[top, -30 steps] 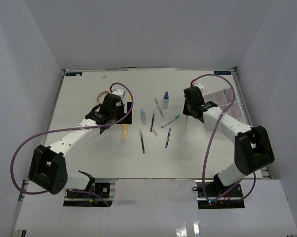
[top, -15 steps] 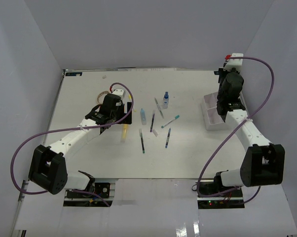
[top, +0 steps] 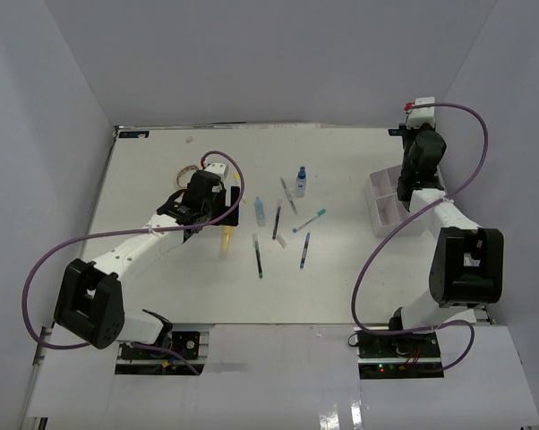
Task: Sort the stationery into containers
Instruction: Place the pen in the storage box, then pick up the pen from the center of the board.
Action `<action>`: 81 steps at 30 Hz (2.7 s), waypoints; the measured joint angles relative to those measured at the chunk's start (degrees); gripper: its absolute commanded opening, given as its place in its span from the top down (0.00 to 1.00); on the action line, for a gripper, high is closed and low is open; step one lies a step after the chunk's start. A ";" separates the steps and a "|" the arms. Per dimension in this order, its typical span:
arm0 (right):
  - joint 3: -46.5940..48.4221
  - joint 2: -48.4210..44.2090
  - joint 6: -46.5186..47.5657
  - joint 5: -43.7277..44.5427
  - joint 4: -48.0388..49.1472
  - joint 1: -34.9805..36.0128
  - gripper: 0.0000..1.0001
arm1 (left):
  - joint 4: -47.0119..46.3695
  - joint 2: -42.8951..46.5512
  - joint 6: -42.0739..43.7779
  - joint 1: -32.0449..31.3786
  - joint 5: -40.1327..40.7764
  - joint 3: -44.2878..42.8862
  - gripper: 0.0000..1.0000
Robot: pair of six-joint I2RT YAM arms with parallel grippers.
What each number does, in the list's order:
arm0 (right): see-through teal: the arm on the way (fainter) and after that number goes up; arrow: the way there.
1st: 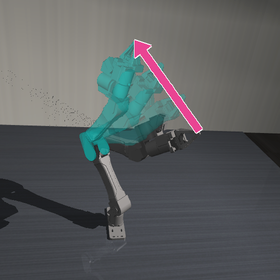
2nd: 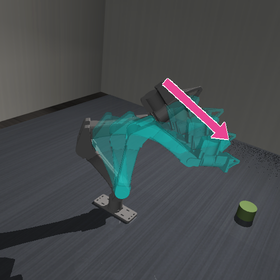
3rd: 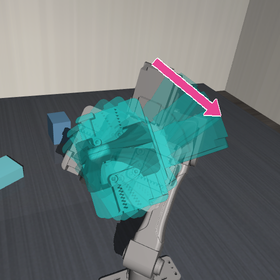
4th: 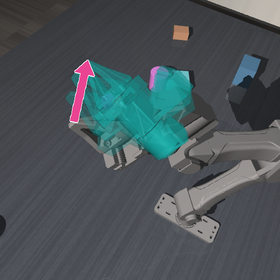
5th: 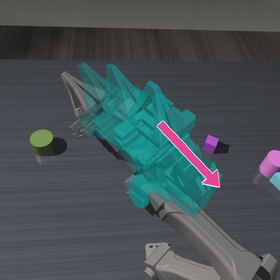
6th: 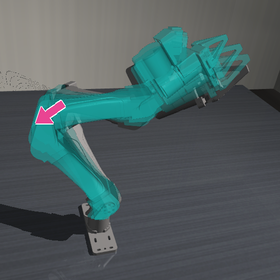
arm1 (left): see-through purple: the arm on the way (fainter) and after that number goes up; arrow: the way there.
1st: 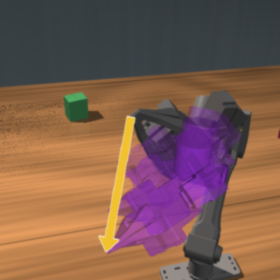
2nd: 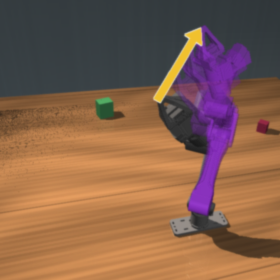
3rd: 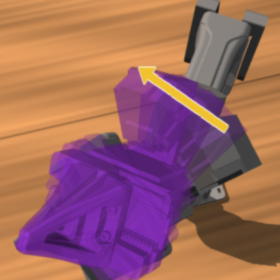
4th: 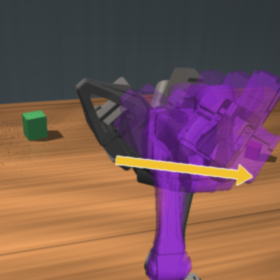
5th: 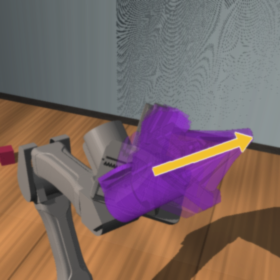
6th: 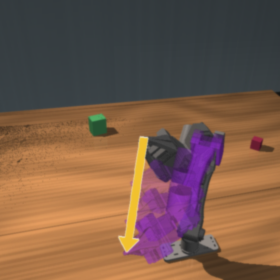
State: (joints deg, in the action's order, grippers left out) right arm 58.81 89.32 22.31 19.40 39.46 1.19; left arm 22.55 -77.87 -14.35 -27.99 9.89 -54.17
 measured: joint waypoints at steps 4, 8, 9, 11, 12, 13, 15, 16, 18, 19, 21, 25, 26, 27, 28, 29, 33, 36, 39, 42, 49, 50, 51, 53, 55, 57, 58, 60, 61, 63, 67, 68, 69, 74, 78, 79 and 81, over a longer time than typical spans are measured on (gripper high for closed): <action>-0.72 1.62 -0.52 -0.79 1.33 -1.51 0.91 | -0.04 -0.26 0.20 0.00 0.04 0.00 0.02; -2.34 3.50 -1.29 -1.14 2.23 -2.16 0.84 | -0.04 -0.26 0.37 0.00 0.02 0.00 0.02; -2.78 3.93 -1.53 -1.14 2.29 -2.23 0.82 | -0.04 -0.26 0.39 0.00 0.02 0.02 0.02; -3.87 4.59 -2.14 -1.11 2.32 -2.29 0.74 | -0.07 -0.26 0.42 0.00 0.02 0.02 0.02; -4.39 4.79 -2.49 -1.11 2.32 -2.29 0.72 | -0.04 -0.26 0.42 0.00 0.02 0.00 0.02; -4.90 4.81 -2.75 -1.11 2.27 -2.29 0.69 | -0.04 -0.26 0.42 0.00 0.02 0.00 0.02; -5.84 4.81 -3.41 -1.05 2.40 -2.29 0.61 | -0.04 -0.26 0.42 0.00 0.02 0.00 0.02; -6.14 4.79 -3.56 -0.98 2.38 -2.29 0.59 | -0.04 -0.26 0.42 0.00 0.02 0.00 0.02; -6.95 4.37 -4.00 -0.98 2.25 -2.27 0.54 | -0.04 -0.24 0.42 0.00 0.02 0.00 0.02; -7.30 3.87 -4.26 -1.01 1.81 -2.27 0.53 | -0.04 -0.24 0.42 0.00 0.02 0.00 0.02; -7.56 2.01 -4.98 -1.38 -0.35 -2.29 0.52 | -0.02 -0.15 0.42 0.00 0.02 0.00 0.02; -7.32 -4.48 -7.34 -3.82 -6.25 -2.05 0.44 | -0.02 0.46 0.39 0.00 0.02 0.00 0.02; -6.99 -6.64 -8.41 -4.87 -8.37 -1.88 0.41 | -0.04 0.68 0.39 0.00 0.02 0.00 0.02; -6.36 -8.48 -9.11 -5.88 -10.27 -1.53 0.39 | -0.04 0.92 0.37 0.00 0.02 0.00 0.02; -5.35 -10.23 -9.94 -6.75 -12.37 -0.92 0.36 | -0.04 1.14 0.37 0.00 0.04 0.00 0.02; -4.24 -11.58 -10.40 -7.63 -14.40 0.07 0.35 | -0.07 1.38 0.35 0.00 0.04 0.00 0.02; 1.81 -15.15 -10.82 -8.66 -23.78 9.42 0.35 | -0.04 2.03 0.33 0.00 0.37 0.00 0.02; 7.28 -14.73 -10.03 -9.51 -31.10 18.53 0.36 | -0.02 2.58 0.22 0.00 1.07 0.00 0.02; 15.78 -11.02 -10.10 -10.56 -40.68 26.23 0.39 | -0.04 3.54 -0.04 0.02 2.14 0.00 0.02; 25.57 -4.74 -10.67 -10.32 -48.85 31.85 0.42 | -0.09 4.83 -0.13 0.07 3.76 0.00 0.02; 38.93 10.49 -15.17 -10.91 -60.96 39.91 0.44 | -0.63 8.87 -0.85 0.17 8.50 0.04 0.02; 40.81 12.81 -15.98 -10.95 -62.45 40.33 0.44 | -0.79 9.40 -1.16 0.17 9.55 0.07 0.02; 42.95 15.61 -16.74 -11.13 -63.78 40.61 0.44 | -1.07 10.01 -1.36 0.22 10.54 0.24 0.02; 46.14 20.57 -18.18 -11.19 -65.24 40.74 0.45 | -1.86 11.47 -1.62 0.33 12.28 0.94 0.02; 48.33 24.65 -19.30 -11.06 -67.23 40.72 0.46 | -2.54 13.22 -1.77 0.52 13.84 1.77 0.02; 50.27 28.35 -20.06 -10.71 -68.30 40.65 0.46 | -3.45 14.95 -1.84 0.61 15.08 2.54 0.02; 50.93 29.97 -20.55 -10.34 -68.70 40.63 0.47 | -4.07 15.72 -1.86 0.72 15.43 2.82 0.02; 52.02 32.65 -21.42 -9.16 -69.51 40.57 0.47 | -4.76 16.65 -1.86 0.90 16.00 3.10 0.02; 52.57 33.88 -21.81 -8.46 -69.66 40.57 0.48 | -5.03 16.79 -1.86 0.92 16.15 3.10 0.02; 53.75 36.50 -22.38 -6.80 -69.66 40.54 0.49 | -5.40 16.68 -1.84 0.92 16.17 3.10 0.02; 54.34 40.57 -24.06 -4.11 -69.31 40.30 0.52 | -5.44 16.17 -1.81 0.92 16.00 3.10 0.02; 54.34 41.20 -24.50 -3.87 -69.29 40.22 0.52 | -5.44 16.17 -1.81 0.92 15.98 3.13 0.02; 54.34 41.77 -25.14 -3.65 -69.24 39.98 0.53 | -5.46 16.17 -1.84 0.92 15.91 3.13 0.02; 54.25 42.53 -27.56 -3.50 -67.82 37.51 0.53 | -5.49 16.17 -1.81 0.92 15.37 3.13 0.02; 54.23 42.73 -28.70 -4.17 -66.40 35.28 0.53 | -5.46 16.09 -1.81 0.94 14.78 3.13 0.02; 54.25 42.88 -29.00 -4.39 -66.16 34.75 0.53 | -5.46 16.06 -1.81 0.94 14.71 3.13 0.02; 54.25 43.34 -29.46 -4.76 -65.99 34.07 0.53 | -5.49 16.04 -1.81 0.94 14.60 3.13 0.02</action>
State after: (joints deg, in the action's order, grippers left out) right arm 113.06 132.66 -7.16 14.63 -26.52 35.27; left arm 17.06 -61.82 -16.16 -27.05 24.49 -51.05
